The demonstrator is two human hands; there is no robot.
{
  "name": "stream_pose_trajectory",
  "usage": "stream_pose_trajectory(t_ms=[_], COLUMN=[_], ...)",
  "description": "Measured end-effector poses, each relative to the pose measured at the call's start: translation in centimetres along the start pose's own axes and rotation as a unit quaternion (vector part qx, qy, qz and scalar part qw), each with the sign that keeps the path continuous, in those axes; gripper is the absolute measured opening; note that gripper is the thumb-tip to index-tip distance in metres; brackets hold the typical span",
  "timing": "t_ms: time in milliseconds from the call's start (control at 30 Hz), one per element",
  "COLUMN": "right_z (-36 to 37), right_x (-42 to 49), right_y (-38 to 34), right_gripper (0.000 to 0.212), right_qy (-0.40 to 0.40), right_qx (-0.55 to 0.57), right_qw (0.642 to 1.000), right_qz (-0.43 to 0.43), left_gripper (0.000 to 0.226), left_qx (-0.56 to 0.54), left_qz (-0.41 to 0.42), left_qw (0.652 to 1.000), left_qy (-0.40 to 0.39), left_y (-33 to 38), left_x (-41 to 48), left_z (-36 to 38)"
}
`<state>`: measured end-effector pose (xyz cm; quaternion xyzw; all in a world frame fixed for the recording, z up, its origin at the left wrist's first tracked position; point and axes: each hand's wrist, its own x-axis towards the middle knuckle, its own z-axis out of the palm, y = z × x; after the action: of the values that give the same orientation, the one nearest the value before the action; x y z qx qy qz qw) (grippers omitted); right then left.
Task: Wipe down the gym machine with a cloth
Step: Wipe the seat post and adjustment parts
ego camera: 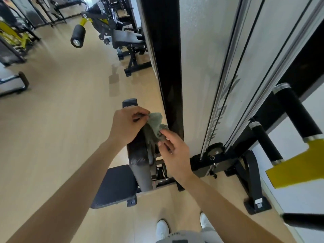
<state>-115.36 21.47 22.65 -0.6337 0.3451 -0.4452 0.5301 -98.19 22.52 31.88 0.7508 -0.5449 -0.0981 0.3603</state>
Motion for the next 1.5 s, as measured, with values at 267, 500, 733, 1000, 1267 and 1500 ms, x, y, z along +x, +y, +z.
stream_pose_trajectory(t_ms=[267,500,733,1000,1267,1500], right_z=[2.8,2.9,2.0,3.6,6.5,6.5], right_x=[0.9,-0.7,-0.3,0.7,0.4,0.4], right_y=[0.2,1.9,0.1,0.5,2.8,2.8], right_gripper=[0.056,0.023,0.032,0.040,0.016,0.027], right_qy=[-0.036,-0.028,0.046,0.073,0.179,0.184], right_qx=[0.010,0.054,0.340,0.000,0.031,0.091], right_qw=[0.999,0.991,0.903,0.997,0.980,0.973], right_qz=[0.037,0.117,0.259,0.013,0.085,0.109], left_gripper=[0.011,0.011,0.044,0.035,0.059,0.056], left_qx=[0.188,0.208,0.162,0.062,-0.017,-0.058], left_qz=[0.151,0.152,0.205,0.181,0.084,0.061], left_qw=[0.960,0.949,0.950,0.981,0.996,0.996], left_qy=[-0.143,-0.180,-0.174,-0.033,-0.031,-0.025], left_y=[-2.7,-2.5,-4.5,-6.0,-6.8,-6.6], left_x=[3.1,1.2,-0.5,-3.4,-5.5,-5.9], left_z=[0.4,0.0,-0.2,-0.7,0.2,0.6])
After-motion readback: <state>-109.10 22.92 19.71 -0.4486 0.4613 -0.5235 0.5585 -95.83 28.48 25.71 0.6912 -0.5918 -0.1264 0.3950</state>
